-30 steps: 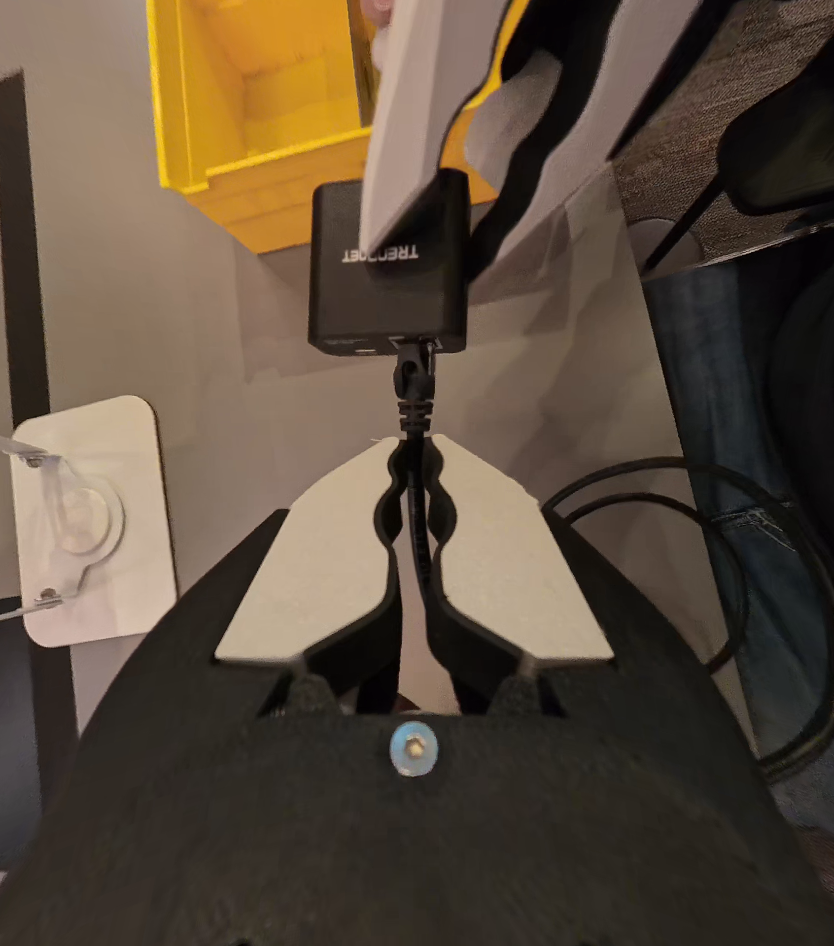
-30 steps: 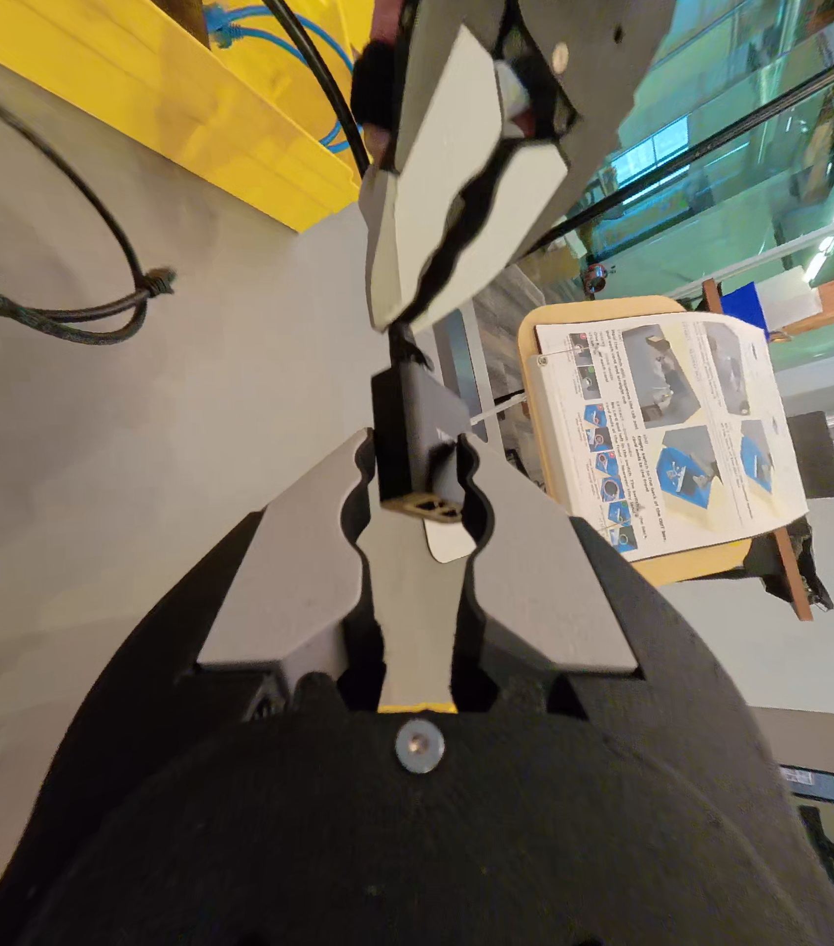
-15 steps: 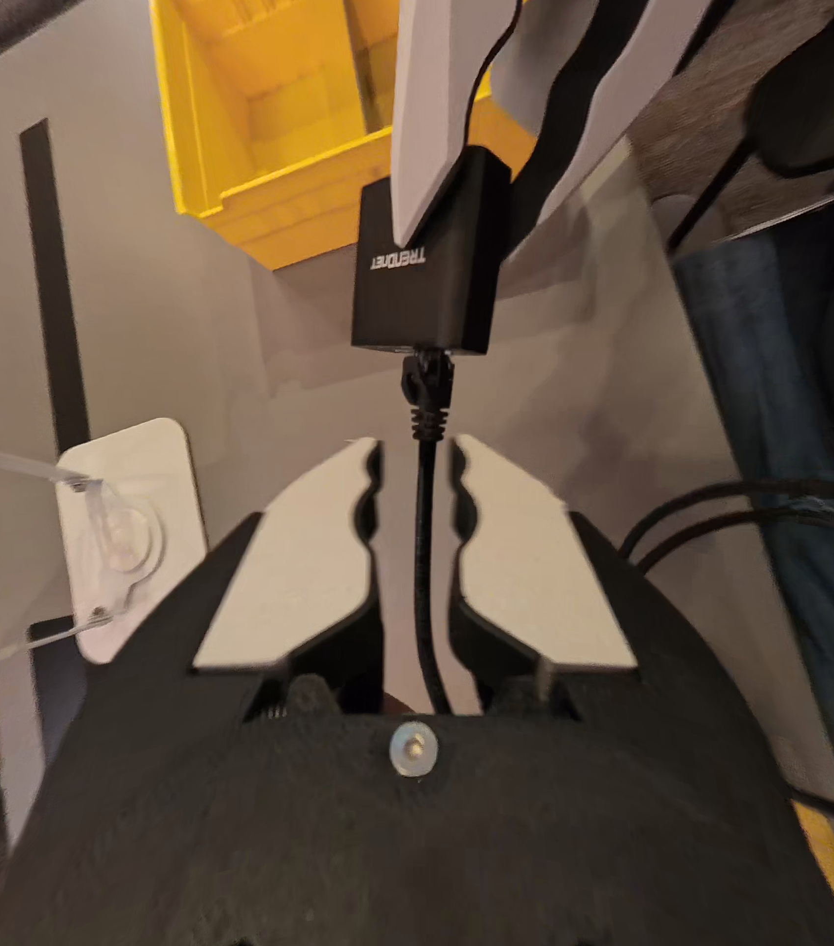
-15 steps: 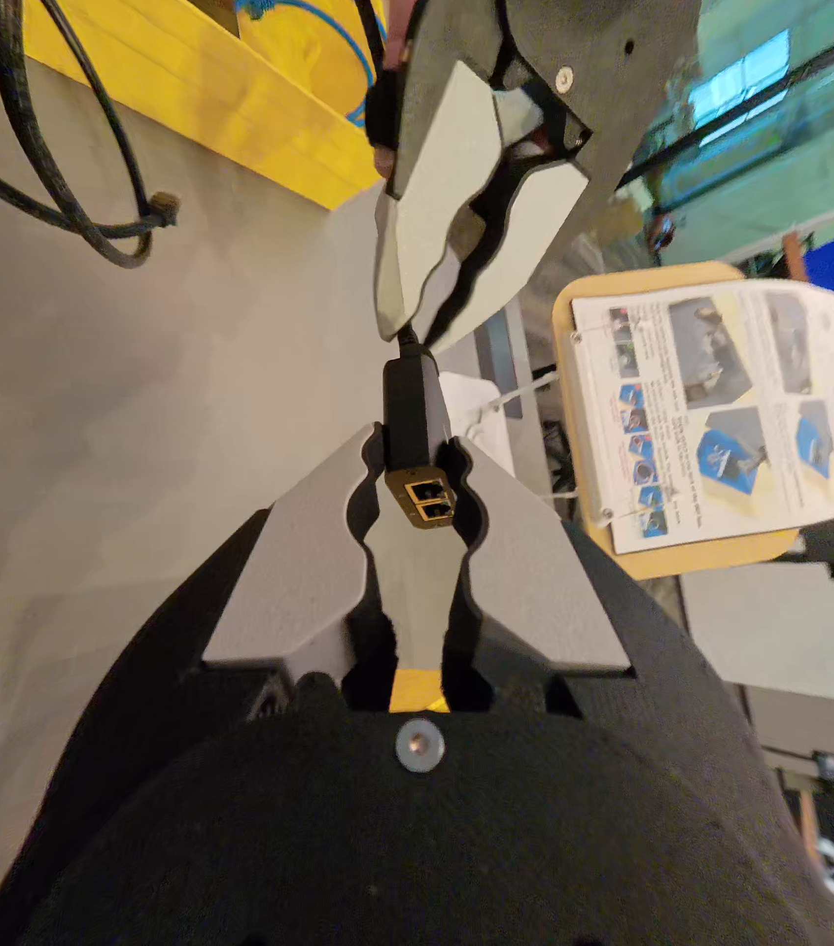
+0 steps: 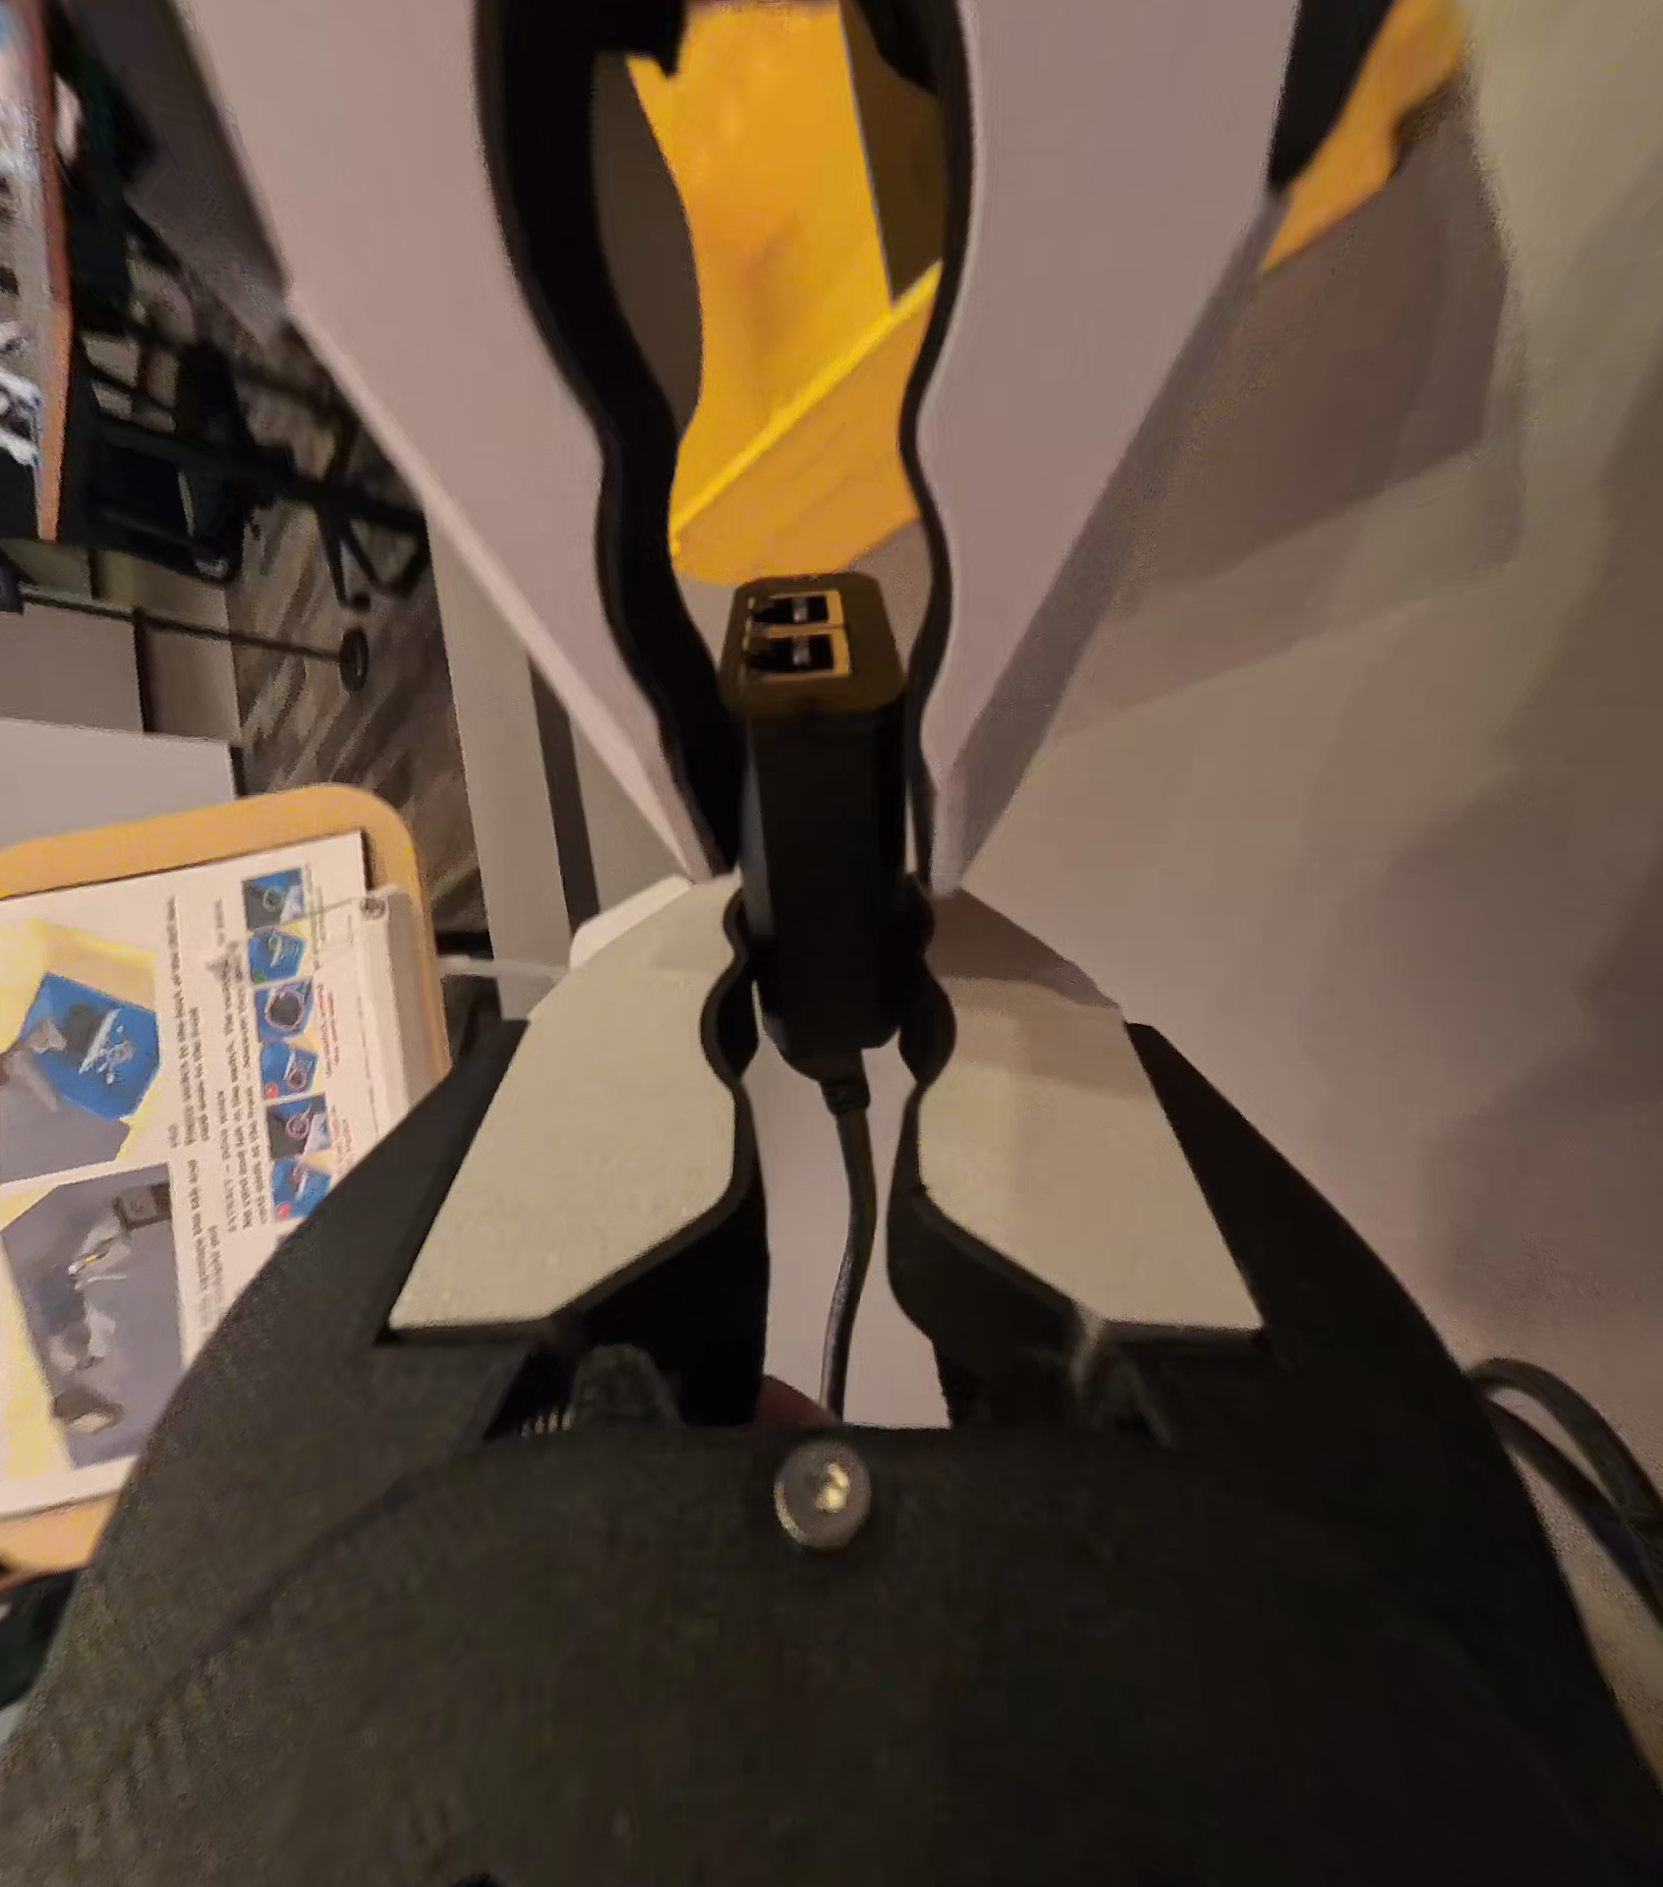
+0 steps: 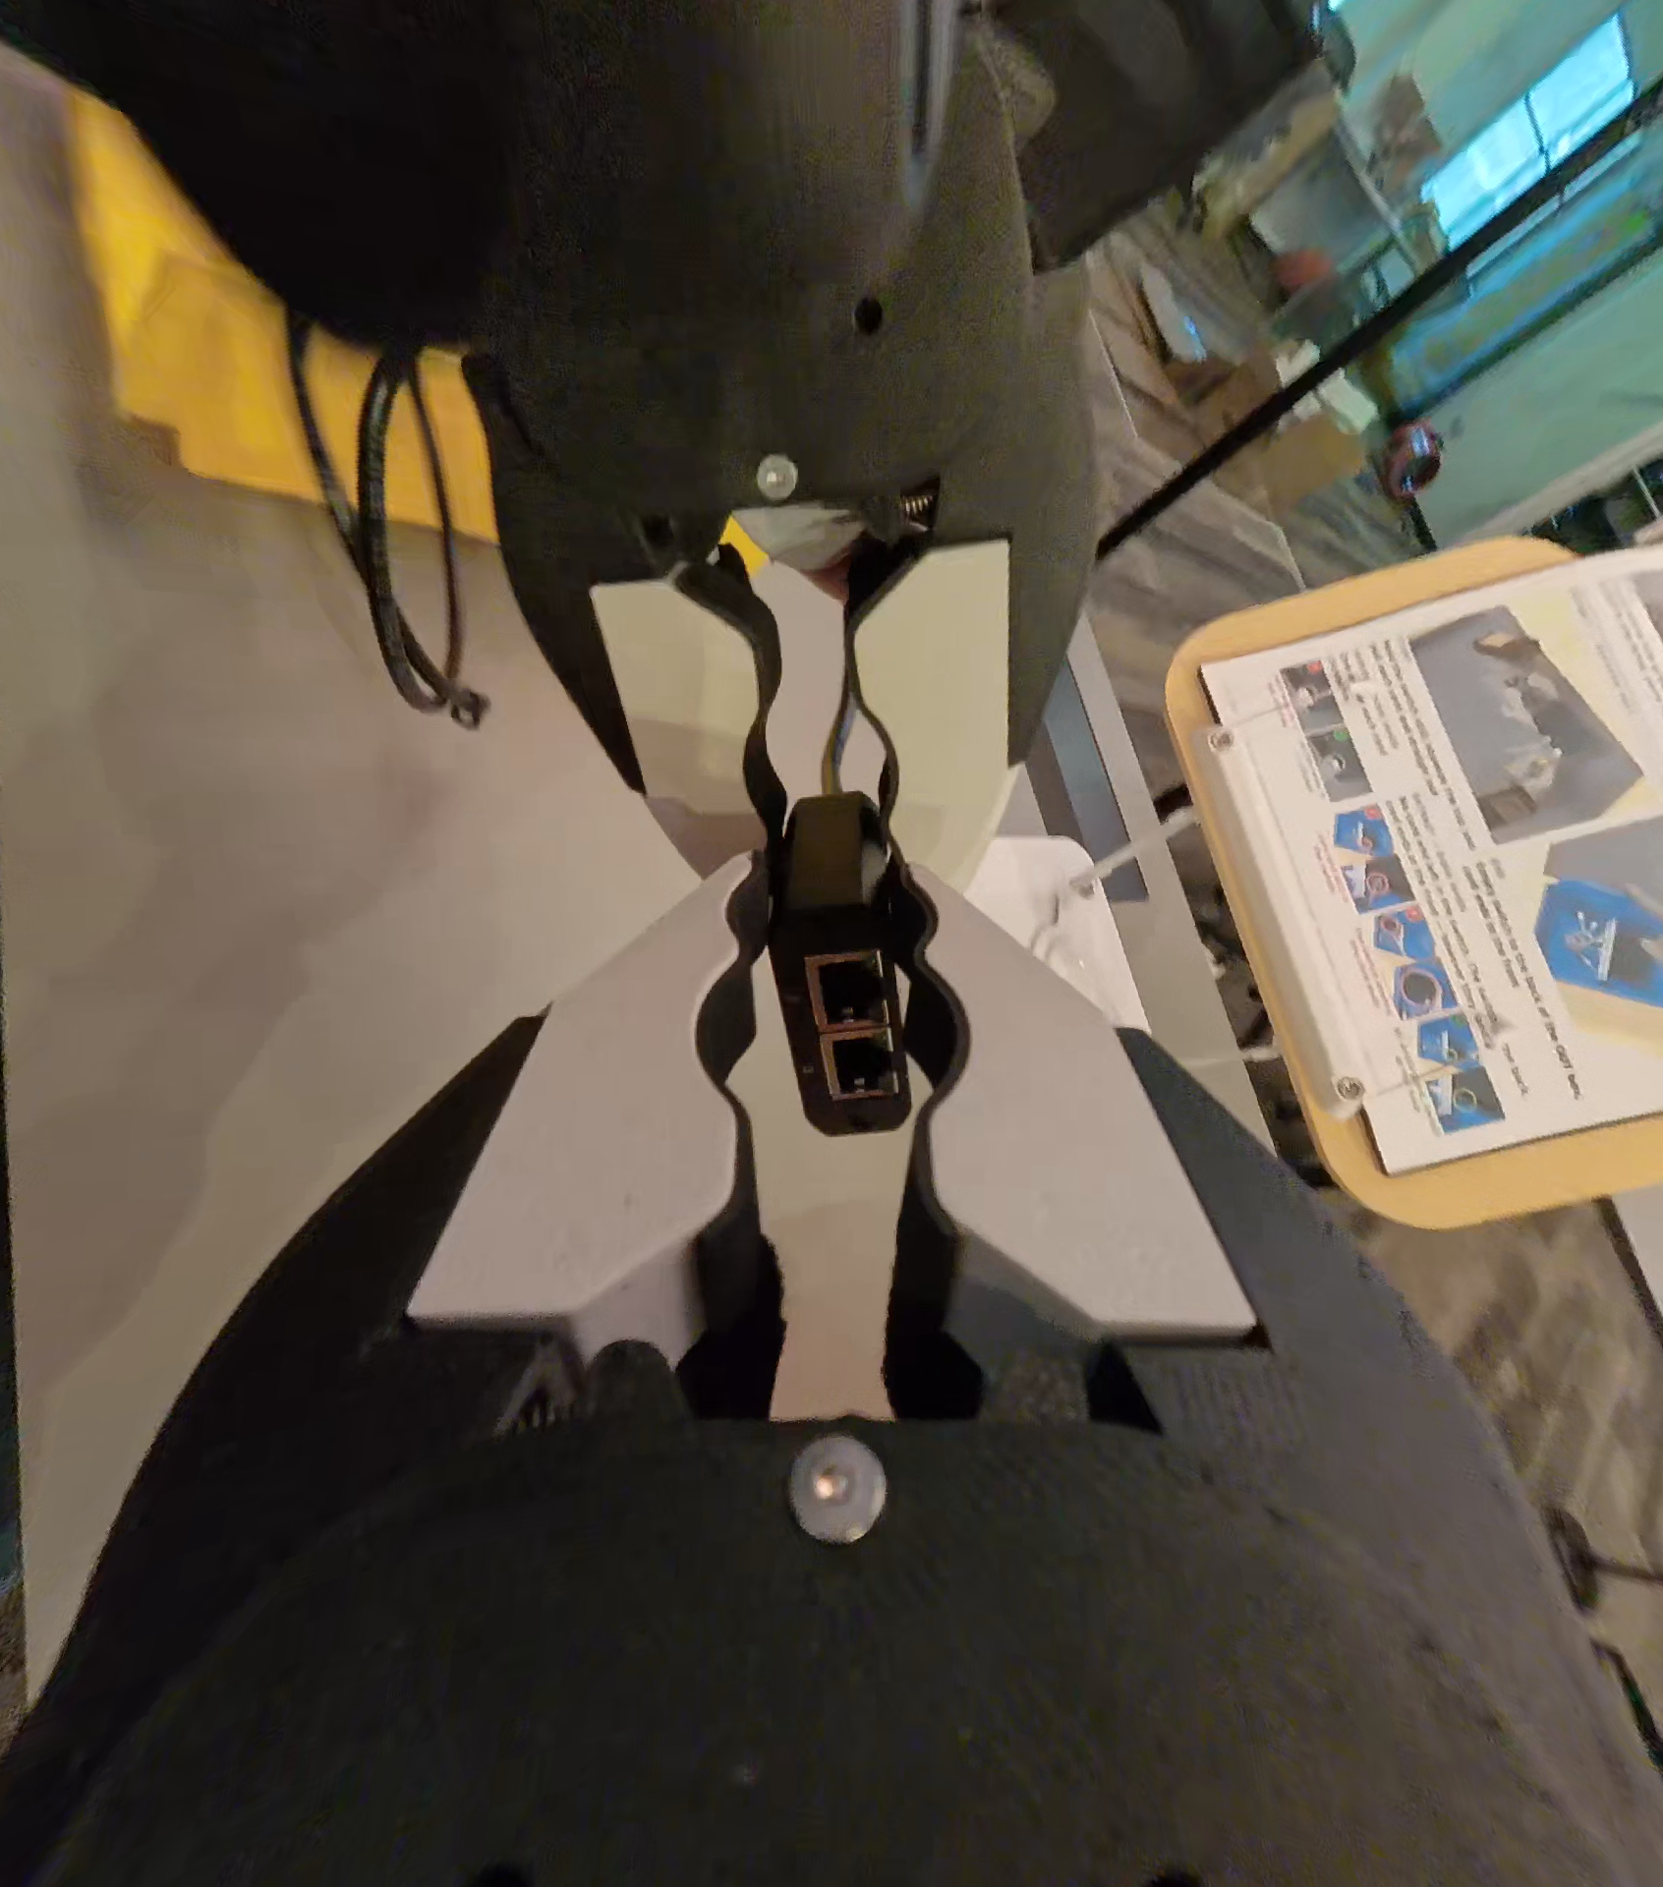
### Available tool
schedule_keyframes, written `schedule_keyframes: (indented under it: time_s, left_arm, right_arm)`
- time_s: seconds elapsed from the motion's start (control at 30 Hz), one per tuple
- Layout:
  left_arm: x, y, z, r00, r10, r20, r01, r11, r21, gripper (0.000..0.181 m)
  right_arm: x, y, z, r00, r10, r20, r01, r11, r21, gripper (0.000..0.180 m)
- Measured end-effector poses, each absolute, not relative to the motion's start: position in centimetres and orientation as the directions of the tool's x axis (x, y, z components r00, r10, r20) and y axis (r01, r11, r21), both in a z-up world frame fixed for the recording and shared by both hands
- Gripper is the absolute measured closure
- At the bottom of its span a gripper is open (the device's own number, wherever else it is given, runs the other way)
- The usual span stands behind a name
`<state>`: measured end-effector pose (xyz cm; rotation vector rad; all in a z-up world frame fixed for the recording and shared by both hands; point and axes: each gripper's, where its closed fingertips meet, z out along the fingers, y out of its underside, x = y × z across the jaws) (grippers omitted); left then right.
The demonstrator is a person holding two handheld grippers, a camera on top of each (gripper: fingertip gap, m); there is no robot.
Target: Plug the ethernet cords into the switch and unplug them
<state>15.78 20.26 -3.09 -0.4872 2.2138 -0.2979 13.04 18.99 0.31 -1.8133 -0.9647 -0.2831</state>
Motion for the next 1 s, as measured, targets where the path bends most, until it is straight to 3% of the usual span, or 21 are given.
schedule_keyframes:
  time_s: [0.23,0.4,0.63,0.77,0.87,1.0]
  left_arm:
    - [13.5,17.7,2.1,-0.625,-0.573,-0.53,-0.019,0.69,-0.724,0.157]
    - [13.3,16.7,2.1,-0.651,-0.567,-0.505,0.027,0.647,-0.762,0.156]
    - [13.5,18.2,1.2,-0.591,-0.587,-0.553,-0.061,0.716,-0.695,0.149]
    - [13.4,18.9,0.4,-0.557,-0.492,-0.669,-0.152,0.852,-0.501,0.144]
    - [13.1,18.9,-0.2,-0.567,-0.416,-0.71,-0.181,0.905,-0.386,0.155]
    - [12.1,17.9,0.6,-0.54,-0.337,-0.771,-0.066,0.93,-0.361,0.156]
  right_arm:
    - [13.4,17.1,3.4,0.674,0.59,0.444,0.569,-0.032,-0.822,0.149]
    - [12.1,17.0,3.8,0.646,0.589,0.485,0.582,0.029,-0.812,0.16]
    - [13.5,17.7,1.9,0.693,0.519,0.501,0.648,-0.141,-0.749,0.16]
    - [13.8,17.7,0.9,0.671,0.502,0.545,0.706,-0.209,-0.677,0.16]
    - [13.5,17.6,0.2,0.622,0.524,0.582,0.758,-0.216,-0.616,0.16]
    - [12.4,16.5,1.2,0.644,0.674,0.361,0.615,-0.176,-0.768,0.148]
